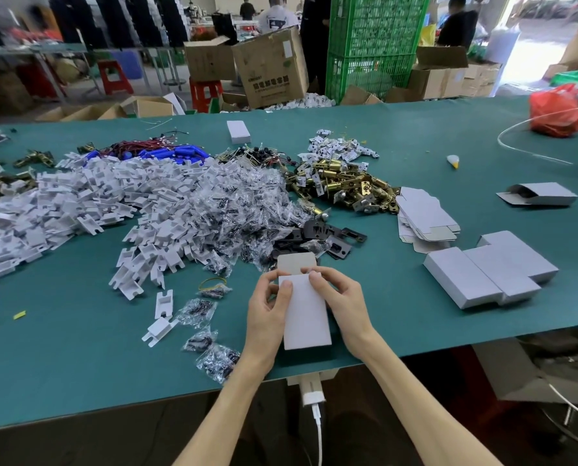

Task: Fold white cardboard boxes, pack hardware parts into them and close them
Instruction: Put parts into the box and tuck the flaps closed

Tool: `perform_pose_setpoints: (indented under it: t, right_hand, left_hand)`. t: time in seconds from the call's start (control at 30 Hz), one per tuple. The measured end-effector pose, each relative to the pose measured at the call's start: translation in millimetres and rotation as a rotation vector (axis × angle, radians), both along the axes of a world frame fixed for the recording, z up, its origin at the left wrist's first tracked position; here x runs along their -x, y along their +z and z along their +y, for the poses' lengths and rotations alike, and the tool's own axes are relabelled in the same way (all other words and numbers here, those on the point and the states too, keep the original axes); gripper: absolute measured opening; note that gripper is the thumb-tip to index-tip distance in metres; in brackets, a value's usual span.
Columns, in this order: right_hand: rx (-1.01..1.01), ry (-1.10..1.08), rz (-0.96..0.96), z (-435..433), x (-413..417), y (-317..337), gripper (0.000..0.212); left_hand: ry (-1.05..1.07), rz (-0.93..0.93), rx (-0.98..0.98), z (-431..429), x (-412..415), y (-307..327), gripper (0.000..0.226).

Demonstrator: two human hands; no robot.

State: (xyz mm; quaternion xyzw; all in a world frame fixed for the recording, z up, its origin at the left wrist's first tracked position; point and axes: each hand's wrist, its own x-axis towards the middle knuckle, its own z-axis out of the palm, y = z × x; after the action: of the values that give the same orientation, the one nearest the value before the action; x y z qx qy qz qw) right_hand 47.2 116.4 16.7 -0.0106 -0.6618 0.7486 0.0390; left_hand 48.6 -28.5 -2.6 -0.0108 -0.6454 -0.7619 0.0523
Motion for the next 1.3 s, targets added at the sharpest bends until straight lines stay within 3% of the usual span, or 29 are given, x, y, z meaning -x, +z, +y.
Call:
perform_pose_setpoints:
  t: [0.2,0.37,0.53,0.87,1.07,1.3]
  right_hand:
    - [-0.02,0.005,0.012,0.5,-1.3,-2.4,0.009]
    - [-0.001,0.017,0.06,-0.7,-3.3,-2.3,0.024]
    - [-0.064,-0.014,0.084,-1.9,-2.1,-4.1,0.008]
    - [-0.405,-0.104,0.2,-9.8,3.9,-11.9,0.008]
    - [-0.413,-0.101,0.189,-8.8,4.3,-11.3,0.015]
    - [-0.321,-0.093,0.118,-5.4,3.9,-10.1,0.008]
  left_hand:
    - [0.008,0.001,0.043,0.5,0.3,-1.6,0.008]
    - [-0.002,-0.001,0.045,0.7,-0.2,-1.8,0.005]
    - [-0.008,-0.003,0.036,1.0,-1.1,-0.2,0.008]
    - [-0.004,0.002,0.081,1.0,-0.8,0.0,0.011]
    - [-0.014,0.014,0.085,0.1,-1.0,-1.3,0.009]
    - [-0.026,0.021,0.089,0.1,-1.2,-1.2,0.007]
